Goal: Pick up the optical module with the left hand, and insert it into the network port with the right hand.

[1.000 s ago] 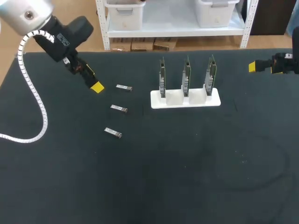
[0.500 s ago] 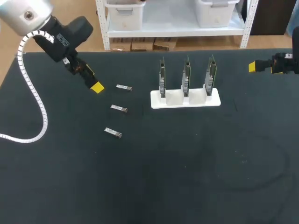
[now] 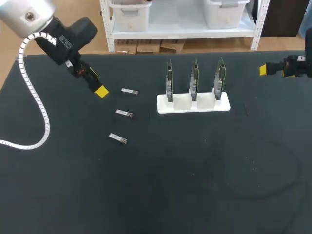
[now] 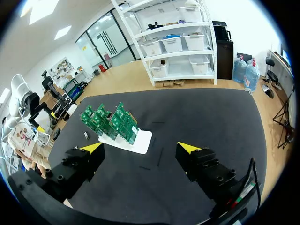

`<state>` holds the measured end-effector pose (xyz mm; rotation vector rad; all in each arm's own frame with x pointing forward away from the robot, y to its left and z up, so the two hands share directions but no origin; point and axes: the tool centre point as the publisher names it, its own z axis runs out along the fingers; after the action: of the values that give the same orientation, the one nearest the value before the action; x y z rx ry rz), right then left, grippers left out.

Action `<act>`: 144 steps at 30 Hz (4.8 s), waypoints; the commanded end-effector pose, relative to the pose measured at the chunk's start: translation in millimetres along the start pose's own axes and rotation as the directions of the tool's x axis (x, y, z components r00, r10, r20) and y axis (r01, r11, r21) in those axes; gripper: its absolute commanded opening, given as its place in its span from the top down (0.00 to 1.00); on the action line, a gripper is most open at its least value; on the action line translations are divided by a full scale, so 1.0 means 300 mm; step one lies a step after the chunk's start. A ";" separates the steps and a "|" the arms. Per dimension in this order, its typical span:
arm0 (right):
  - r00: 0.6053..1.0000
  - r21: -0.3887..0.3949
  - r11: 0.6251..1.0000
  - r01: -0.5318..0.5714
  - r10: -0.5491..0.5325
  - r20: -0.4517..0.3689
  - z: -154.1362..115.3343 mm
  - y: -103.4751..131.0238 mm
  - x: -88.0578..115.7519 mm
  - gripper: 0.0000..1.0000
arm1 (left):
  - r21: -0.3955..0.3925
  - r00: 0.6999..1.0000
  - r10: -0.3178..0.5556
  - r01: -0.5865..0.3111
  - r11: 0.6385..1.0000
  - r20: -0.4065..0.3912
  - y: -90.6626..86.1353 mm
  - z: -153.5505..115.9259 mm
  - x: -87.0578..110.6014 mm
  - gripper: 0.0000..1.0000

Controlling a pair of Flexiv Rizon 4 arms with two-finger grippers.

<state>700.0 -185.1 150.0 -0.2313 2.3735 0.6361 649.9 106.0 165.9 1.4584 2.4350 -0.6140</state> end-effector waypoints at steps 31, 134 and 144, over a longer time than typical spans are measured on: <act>1.000 0.000 1.000 0.000 0.000 0.000 0.000 0.000 0.000 0.00 | -0.085 0.888 0.362 -0.399 0.913 -0.283 -0.269 0.069 -0.008 0.00; 1.000 0.000 1.000 0.000 0.000 0.000 0.000 0.000 0.000 0.00 | 0.297 0.638 0.725 -0.662 0.688 -0.258 -0.099 0.337 0.222 0.00; 1.000 0.000 1.000 0.000 0.000 0.000 0.000 0.000 0.000 0.00 | 0.248 0.551 0.758 -0.726 0.642 -0.349 -0.081 0.338 0.194 0.00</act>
<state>700.0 -185.0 150.1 -0.2314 2.3735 0.6362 600.7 102.2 55.0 2.6245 1.6831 -0.2176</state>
